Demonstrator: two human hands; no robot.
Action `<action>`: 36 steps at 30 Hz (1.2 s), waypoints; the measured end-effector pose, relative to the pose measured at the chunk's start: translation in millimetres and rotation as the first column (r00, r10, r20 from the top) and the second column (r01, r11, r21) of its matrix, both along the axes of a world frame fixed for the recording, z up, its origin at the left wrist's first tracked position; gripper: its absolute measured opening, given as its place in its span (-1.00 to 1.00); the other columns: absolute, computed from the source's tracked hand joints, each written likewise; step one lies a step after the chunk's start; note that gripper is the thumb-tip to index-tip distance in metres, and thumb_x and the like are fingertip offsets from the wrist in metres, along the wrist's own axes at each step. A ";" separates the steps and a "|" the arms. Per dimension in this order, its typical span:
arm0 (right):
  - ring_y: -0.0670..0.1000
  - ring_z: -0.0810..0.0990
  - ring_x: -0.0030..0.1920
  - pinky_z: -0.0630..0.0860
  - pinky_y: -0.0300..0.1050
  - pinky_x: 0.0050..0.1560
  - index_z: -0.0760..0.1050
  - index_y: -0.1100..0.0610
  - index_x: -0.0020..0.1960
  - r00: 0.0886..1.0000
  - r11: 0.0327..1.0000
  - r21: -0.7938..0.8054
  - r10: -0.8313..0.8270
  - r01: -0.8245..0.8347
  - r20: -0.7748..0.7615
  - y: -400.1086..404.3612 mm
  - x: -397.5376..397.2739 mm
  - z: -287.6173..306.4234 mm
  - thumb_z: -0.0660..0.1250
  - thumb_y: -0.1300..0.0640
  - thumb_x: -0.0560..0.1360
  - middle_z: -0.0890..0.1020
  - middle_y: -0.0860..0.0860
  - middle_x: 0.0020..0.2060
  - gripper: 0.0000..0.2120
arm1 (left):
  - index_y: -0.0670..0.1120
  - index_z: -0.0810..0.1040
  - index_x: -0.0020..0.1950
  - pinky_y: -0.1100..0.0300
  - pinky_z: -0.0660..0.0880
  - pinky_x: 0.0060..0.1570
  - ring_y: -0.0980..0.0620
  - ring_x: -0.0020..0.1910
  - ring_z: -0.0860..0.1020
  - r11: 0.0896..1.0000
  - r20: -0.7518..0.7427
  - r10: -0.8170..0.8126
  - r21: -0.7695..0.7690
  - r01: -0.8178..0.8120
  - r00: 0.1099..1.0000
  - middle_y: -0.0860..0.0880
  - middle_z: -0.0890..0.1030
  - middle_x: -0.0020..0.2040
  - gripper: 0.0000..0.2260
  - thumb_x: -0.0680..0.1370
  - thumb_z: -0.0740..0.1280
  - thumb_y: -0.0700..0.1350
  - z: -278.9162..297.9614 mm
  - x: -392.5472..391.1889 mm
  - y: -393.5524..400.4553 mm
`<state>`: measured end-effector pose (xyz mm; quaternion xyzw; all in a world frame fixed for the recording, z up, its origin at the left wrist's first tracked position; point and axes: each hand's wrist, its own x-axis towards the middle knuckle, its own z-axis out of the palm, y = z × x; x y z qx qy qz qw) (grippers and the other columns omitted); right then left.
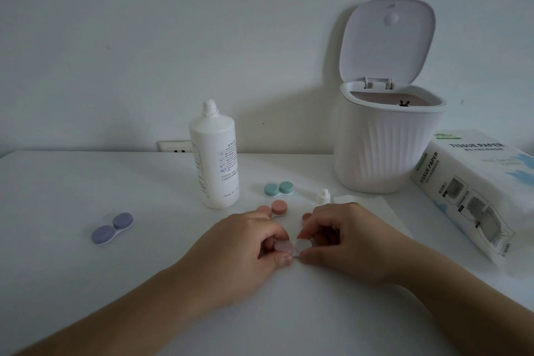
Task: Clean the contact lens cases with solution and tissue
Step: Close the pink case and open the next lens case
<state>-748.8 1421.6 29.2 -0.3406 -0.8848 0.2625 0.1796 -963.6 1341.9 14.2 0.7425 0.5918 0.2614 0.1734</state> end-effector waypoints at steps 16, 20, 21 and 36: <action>-0.16 0.50 -0.32 0.41 -0.35 -0.27 0.65 -0.05 -0.10 1.000 1.000 -0.006 0.022 -0.022 -0.013 -0.9 0.1 -0.3 0.56 -0.06 0.37 0.58 -0.13 -0.33 -0.83 | 0.07 0.49 -0.21 0.02 0.56 -0.05 0.16 0.10 0.60 0.997 0.035 0.072 0.017 -0.072 0.997 0.14 0.55 -0.17 -0.54 0.22 0.42 0.42 -0.4 1.6 3.2; -0.16 0.51 -0.32 0.40 -0.35 -0.27 0.65 -0.04 -0.10 1.000 1.000 -0.002 0.015 -0.015 -0.011 -0.8 0.7 0.4 0.55 -0.05 0.37 0.58 -0.15 -0.31 -0.83 | 0.20 0.57 0.02 0.36 0.42 -0.17 0.39 -0.08 0.54 0.999 0.024 -0.011 0.053 0.010 1.000 0.27 0.56 -0.04 -0.63 0.30 0.48 0.31 2.4 0.2 2.1; -0.16 0.50 -0.33 0.40 -0.34 -0.28 0.64 -0.04 -0.10 1.000 1.000 0.000 0.016 -0.016 -0.010 -0.9 0.6 0.3 0.55 -0.05 0.37 0.58 -0.16 -0.31 -0.83 | 0.20 0.60 0.07 0.35 0.41 -0.22 0.32 -0.18 0.55 0.998 0.069 -0.034 0.052 0.031 0.997 0.28 0.56 -0.08 -0.68 0.36 0.49 0.21 2.9 -0.9 0.9; -0.18 0.48 -0.36 0.38 -0.37 -0.29 0.63 -0.06 -0.12 1.000 1.000 -0.022 0.007 -0.007 0.003 0.8 0.5 0.0 0.56 -0.06 0.36 0.55 -0.21 -0.37 -0.83 | 0.24 0.60 0.10 0.02 0.54 -0.28 0.07 -0.37 0.57 0.997 0.165 -0.058 0.049 0.051 0.985 0.20 0.54 -0.35 -0.74 0.43 0.45 0.04 1.3 -6.3 0.2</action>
